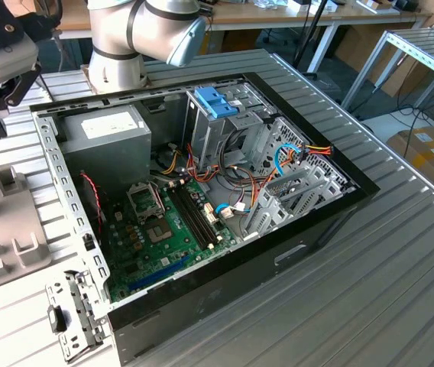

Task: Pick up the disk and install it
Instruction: 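Reach for the disk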

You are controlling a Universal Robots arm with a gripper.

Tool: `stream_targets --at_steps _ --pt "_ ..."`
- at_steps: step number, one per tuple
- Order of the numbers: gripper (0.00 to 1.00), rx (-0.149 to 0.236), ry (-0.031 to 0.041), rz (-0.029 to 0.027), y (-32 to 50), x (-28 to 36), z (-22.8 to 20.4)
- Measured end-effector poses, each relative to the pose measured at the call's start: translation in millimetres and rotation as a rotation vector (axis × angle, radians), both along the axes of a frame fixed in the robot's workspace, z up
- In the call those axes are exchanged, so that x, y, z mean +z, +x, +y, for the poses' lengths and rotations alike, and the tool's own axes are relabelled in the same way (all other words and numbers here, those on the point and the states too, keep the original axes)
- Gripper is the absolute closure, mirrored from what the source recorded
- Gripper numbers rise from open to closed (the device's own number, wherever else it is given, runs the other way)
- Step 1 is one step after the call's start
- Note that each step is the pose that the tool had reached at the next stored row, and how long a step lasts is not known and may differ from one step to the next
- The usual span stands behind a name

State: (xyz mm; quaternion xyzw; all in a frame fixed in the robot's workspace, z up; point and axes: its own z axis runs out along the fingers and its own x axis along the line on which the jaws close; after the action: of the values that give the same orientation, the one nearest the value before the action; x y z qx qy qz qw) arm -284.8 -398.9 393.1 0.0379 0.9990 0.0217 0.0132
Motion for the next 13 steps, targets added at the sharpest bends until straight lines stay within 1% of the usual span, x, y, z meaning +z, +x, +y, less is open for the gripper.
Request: stream_targets --at_steps 13 --pt "0.89 0.0 -0.0001 0.0001 -4.0 0.0 0.0"
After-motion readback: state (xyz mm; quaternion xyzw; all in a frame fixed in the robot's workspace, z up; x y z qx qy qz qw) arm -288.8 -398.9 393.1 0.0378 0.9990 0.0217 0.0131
